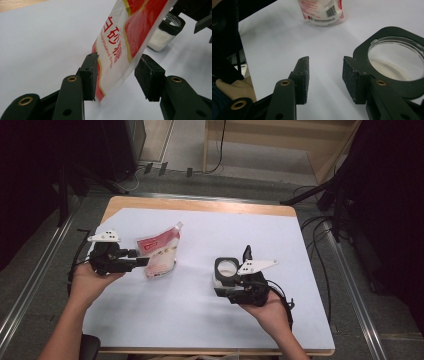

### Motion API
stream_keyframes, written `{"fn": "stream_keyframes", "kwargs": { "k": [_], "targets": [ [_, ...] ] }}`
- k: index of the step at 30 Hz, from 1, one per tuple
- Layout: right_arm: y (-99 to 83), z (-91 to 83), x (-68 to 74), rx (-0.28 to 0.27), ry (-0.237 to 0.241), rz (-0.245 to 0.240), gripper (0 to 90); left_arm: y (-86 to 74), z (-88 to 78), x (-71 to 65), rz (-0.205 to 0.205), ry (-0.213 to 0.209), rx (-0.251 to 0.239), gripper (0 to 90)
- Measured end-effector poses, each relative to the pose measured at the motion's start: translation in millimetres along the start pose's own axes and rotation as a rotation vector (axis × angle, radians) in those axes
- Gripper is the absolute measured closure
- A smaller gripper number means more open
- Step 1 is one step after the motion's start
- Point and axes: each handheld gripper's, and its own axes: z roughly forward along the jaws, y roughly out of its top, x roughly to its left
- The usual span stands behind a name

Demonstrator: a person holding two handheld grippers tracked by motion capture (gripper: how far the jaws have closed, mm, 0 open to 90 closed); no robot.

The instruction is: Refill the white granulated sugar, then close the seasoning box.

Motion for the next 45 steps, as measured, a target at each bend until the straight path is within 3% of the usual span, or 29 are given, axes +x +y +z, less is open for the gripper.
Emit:
{"fn": "stream_keyframes", "kwargs": {
  "k": [14,22,25,30,35,45],
  "targets": [
    [-10.1,-14.2,-8.0,0.012,-0.033,0.033,60.4,-13.1,-13.9,8.2,-0.034,-0.015,0.02,52.3],
    [-13.6,-24.5,-14.1,-0.005,-0.044,0.051,66.8,-16.7,-17.4,17.6,-0.073,-0.008,0.004,46.0],
    [-17.1,-32.1,-17.7,0.001,-0.046,0.056,71.8,-17.9,-17.8,19.5,-0.07,0.001,0.007,45.1],
    [-22.3,-43.4,-27.7,-0.001,-0.047,0.117,83.1,-19.4,-21.5,21.9,-0.075,0.005,-0.005,43.9],
    [-22.8,-49.5,-37.6,-0.007,-0.066,0.136,90.0,-20.8,-20.9,24.8,-0.087,0.03,-0.013,43.5],
    [-24.4,-44.7,-56.8,0.004,-0.107,0.176,90.0,-20.6,-18.3,25.2,-0.083,0.059,-0.009,43.1]
  ]
}}
